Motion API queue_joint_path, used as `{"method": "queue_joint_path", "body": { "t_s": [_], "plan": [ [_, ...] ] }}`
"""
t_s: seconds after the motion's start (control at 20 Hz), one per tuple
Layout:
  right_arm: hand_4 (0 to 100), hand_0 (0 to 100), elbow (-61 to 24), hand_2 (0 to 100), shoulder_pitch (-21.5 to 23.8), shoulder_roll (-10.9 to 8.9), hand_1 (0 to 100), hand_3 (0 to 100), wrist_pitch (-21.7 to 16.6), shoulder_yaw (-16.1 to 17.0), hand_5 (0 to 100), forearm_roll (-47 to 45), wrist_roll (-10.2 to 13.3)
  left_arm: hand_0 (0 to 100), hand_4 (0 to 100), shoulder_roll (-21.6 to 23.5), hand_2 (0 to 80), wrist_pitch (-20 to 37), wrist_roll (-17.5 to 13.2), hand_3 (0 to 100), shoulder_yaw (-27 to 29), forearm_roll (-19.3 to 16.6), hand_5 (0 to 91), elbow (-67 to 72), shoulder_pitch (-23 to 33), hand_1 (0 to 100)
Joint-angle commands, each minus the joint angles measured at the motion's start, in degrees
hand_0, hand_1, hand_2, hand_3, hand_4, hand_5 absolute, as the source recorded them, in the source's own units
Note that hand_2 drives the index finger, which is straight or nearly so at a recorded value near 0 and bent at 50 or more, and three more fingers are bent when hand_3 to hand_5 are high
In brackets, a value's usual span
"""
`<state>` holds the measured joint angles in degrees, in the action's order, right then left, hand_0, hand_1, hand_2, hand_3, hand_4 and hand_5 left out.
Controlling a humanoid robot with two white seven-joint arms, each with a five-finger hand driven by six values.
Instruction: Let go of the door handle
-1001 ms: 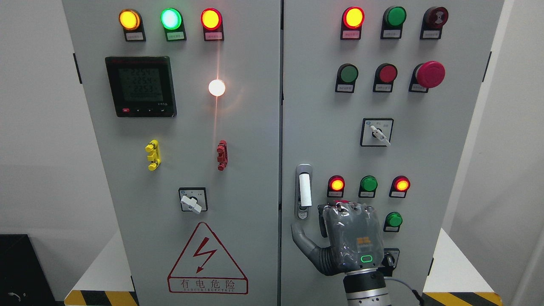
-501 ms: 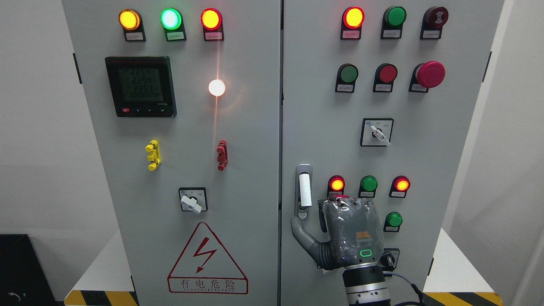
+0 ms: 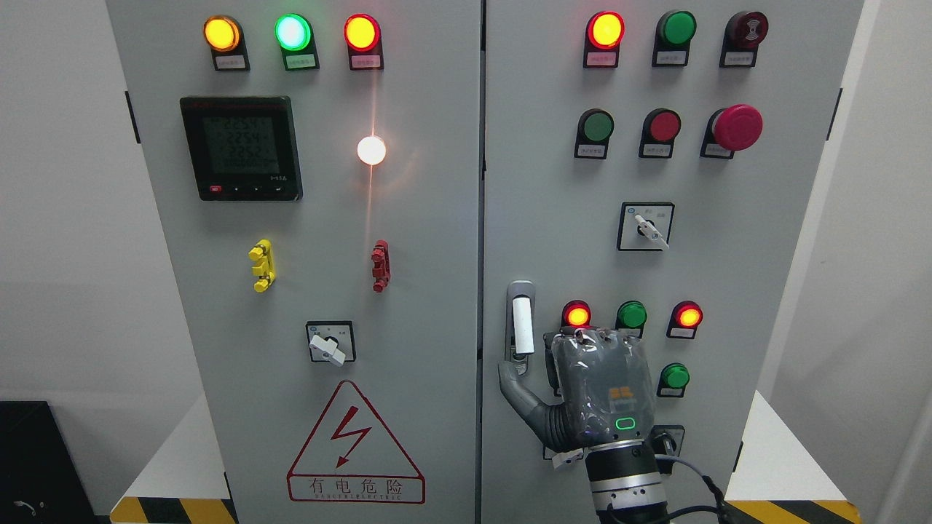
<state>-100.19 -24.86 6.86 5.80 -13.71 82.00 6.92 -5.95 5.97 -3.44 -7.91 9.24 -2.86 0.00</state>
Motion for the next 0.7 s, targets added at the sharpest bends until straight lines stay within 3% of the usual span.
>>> {"method": "queue_joint_path", "body": {
  "t_s": [0.0, 0.65],
  "plan": [
    [100, 31, 1.13, 96, -0.8, 0.08, 32, 100, 0.0, -0.01, 100, 0.0, -0.06, 12, 0, -0.02, 0.0, 0.01, 0.01, 0, 0.0, -0.02, 0.0, -0.04, 0.53, 56],
    [100, 36, 1.57, 96, -1.42, 0.08, 32, 100, 0.27, -0.01, 100, 0.0, -0.06, 12, 0, -0.02, 0.0, 0.01, 0.01, 0, 0.0, -0.02, 0.0, -0.04, 0.53, 56]
  ]
}}
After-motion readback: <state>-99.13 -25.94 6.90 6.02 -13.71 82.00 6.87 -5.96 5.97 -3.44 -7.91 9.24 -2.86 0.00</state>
